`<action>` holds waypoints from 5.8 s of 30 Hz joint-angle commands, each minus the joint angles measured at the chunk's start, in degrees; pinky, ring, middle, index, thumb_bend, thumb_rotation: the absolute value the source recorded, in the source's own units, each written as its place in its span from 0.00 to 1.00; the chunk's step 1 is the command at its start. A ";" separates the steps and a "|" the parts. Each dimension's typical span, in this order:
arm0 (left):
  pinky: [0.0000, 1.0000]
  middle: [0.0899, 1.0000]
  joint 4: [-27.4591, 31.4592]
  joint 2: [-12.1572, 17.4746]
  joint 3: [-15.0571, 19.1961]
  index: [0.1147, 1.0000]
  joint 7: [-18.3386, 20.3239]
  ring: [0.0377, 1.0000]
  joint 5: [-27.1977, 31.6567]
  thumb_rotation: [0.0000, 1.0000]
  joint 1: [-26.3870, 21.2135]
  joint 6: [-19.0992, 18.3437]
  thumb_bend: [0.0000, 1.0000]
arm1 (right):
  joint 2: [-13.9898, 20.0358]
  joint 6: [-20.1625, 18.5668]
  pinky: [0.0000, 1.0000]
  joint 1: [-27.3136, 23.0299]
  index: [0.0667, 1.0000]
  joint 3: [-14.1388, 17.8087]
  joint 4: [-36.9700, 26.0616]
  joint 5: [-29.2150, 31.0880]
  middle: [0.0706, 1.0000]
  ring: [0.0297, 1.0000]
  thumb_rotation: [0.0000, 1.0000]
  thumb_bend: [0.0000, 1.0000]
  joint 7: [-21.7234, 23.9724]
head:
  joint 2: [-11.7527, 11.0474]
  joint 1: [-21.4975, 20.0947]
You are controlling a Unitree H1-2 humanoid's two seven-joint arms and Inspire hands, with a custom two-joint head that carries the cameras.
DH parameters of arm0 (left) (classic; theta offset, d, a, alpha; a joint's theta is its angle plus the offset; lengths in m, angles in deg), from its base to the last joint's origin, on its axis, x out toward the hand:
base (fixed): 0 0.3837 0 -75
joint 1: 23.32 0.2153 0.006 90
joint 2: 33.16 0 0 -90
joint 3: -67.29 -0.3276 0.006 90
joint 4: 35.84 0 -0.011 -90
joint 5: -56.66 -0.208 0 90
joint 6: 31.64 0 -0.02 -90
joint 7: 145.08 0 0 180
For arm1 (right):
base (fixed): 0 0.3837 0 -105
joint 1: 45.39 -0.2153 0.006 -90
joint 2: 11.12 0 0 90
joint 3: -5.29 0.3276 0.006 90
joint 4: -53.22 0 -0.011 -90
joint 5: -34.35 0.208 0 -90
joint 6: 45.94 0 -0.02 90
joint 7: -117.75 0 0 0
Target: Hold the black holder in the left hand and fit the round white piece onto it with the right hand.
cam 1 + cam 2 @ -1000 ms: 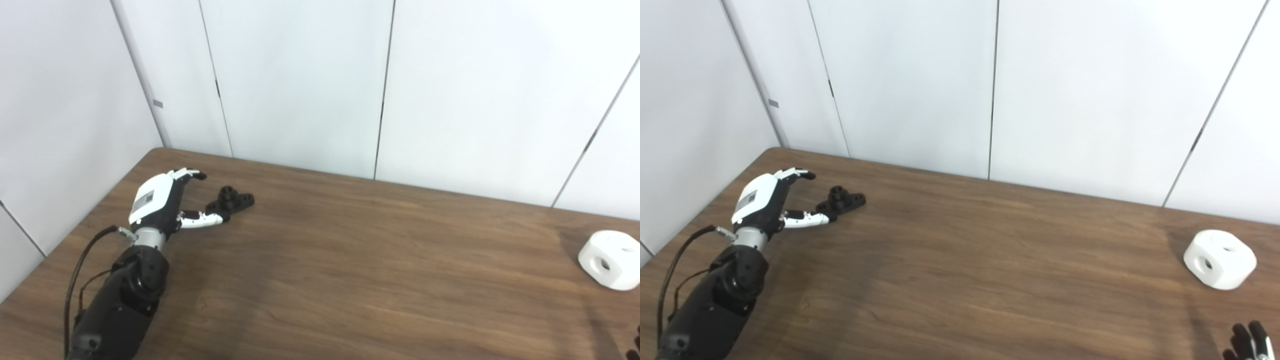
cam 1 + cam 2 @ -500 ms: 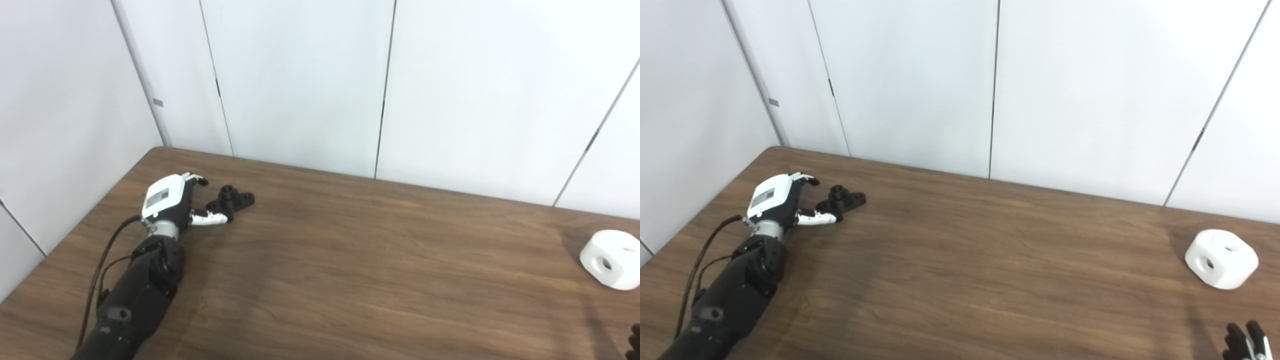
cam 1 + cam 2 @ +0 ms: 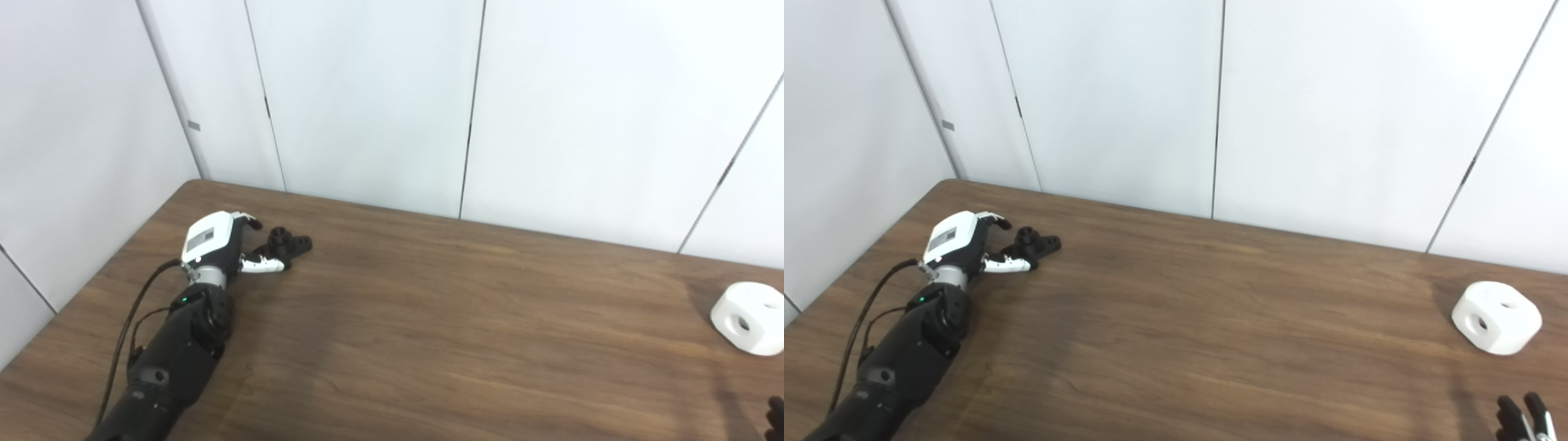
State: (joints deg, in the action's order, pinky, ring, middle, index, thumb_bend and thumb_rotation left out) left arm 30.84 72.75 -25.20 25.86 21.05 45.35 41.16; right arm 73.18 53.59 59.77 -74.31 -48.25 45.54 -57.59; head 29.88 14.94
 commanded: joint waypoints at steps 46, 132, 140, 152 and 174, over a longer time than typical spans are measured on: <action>0.96 0.78 -2.90 1.19 -3.05 0.42 -0.12 0.91 0.94 0.06 -2.92 0.07 0.54 | -0.35 -1.73 1.00 1.68 0.97 0.04 -1.04 -1.20 0.91 0.95 1.00 0.57 -0.41 | 1.26 -0.18; 0.88 0.76 39.57 -12.97 -24.59 0.42 24.09 0.88 -10.92 0.05 17.38 9.64 0.52 | -5.26 -6.74 0.93 1.99 0.95 -10.46 -9.08 -9.66 0.88 0.92 0.92 0.56 -6.16 | 10.63 -20.86; 0.90 0.77 39.36 -14.14 -25.91 0.42 24.36 0.88 -12.47 0.05 18.57 10.53 0.52 | -4.60 -8.43 0.93 1.52 0.95 -11.32 -10.26 -10.40 0.88 0.93 0.94 0.52 -7.26 | 12.26 -21.87; 0.90 0.77 38.58 -14.65 -26.12 0.42 23.42 0.89 -13.68 0.05 19.45 11.09 0.52 | -3.57 -10.08 1.00 1.16 0.95 -10.34 -11.80 -11.28 0.89 0.95 0.90 0.60 -7.90 | 12.77 -22.96; 0.86 0.76 36.32 -10.53 -23.09 0.42 22.13 0.87 -11.86 0.05 21.51 16.26 0.52 | 3.53 -23.79 0.90 -13.59 0.97 -5.20 -16.12 -37.46 0.94 0.93 0.59 0.67 -8.55 | 5.80 -38.35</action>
State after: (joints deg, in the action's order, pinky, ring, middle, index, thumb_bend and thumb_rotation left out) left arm 68.83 60.19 -48.00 46.10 9.35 65.33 57.13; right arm 75.83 30.17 47.99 -80.26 -62.68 9.64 -66.22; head 35.60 -23.38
